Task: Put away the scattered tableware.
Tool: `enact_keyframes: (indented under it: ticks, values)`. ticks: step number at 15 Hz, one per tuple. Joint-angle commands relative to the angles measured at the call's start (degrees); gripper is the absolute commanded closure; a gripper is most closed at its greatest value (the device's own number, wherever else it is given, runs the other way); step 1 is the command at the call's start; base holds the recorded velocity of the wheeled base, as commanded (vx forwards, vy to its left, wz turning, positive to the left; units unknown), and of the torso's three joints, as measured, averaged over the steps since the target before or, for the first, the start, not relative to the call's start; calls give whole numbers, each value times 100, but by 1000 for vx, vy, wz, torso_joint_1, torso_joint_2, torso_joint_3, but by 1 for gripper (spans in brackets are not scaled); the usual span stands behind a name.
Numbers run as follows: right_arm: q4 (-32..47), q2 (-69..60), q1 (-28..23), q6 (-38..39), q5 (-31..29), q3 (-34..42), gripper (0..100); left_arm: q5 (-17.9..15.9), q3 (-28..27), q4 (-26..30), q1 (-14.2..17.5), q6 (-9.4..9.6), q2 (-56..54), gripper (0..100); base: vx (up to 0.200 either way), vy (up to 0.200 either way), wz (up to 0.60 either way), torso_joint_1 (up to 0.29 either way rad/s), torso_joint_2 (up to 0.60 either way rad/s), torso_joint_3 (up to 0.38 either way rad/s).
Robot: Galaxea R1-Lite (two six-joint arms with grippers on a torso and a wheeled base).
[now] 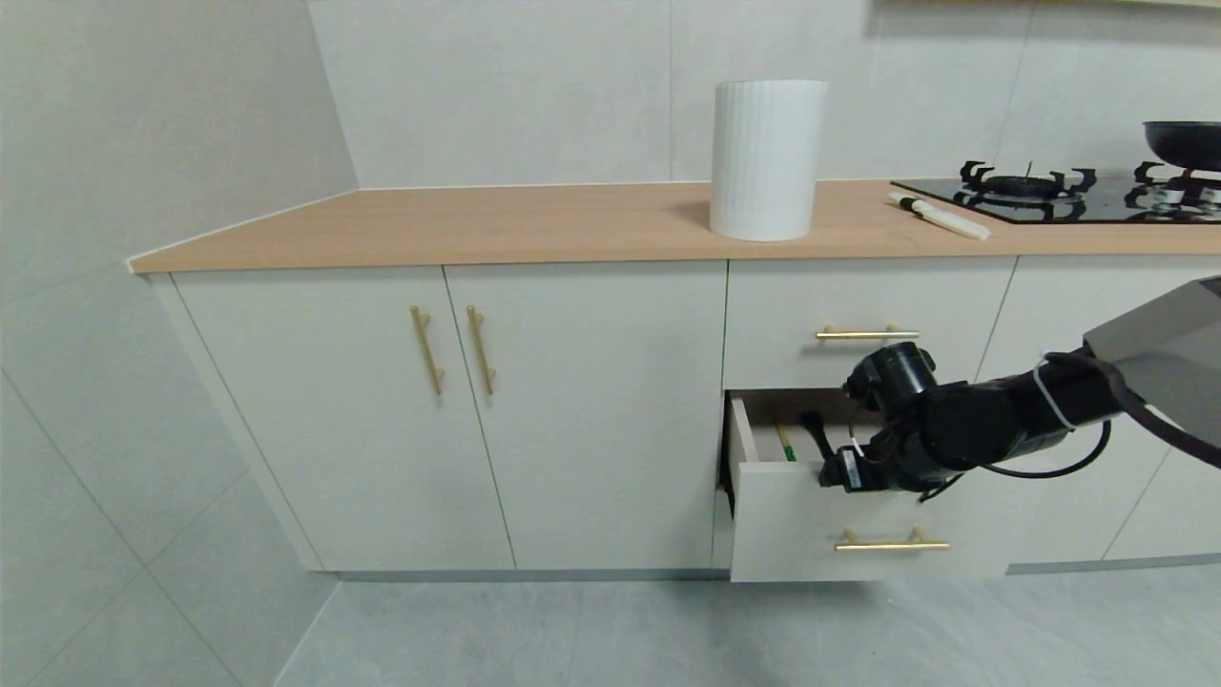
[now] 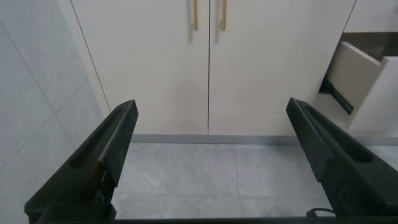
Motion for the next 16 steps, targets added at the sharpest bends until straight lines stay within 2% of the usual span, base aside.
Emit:
enact_keyframes:
  ticks: [1,3,8,16]
  values:
    - [-9,521,-150,-63,-2,-478,0,1,0,-1,2,-2,2,0,0,0,0,0,0,0]
    - [-26,803,-221,-54,-2,-838,0,1,0,-1,2,-2,2,0,0,0,0,0,0,0]
    - [-176,1224,-344,-63,16,-1181,0,1,0,-1,2,-2,2,0,0,0,0,0,0,0]
    - [-1538,1638,-616,-27,-2,-1295,0,1,0,-1,2,-2,2,0,0,0,0,0,0,0]
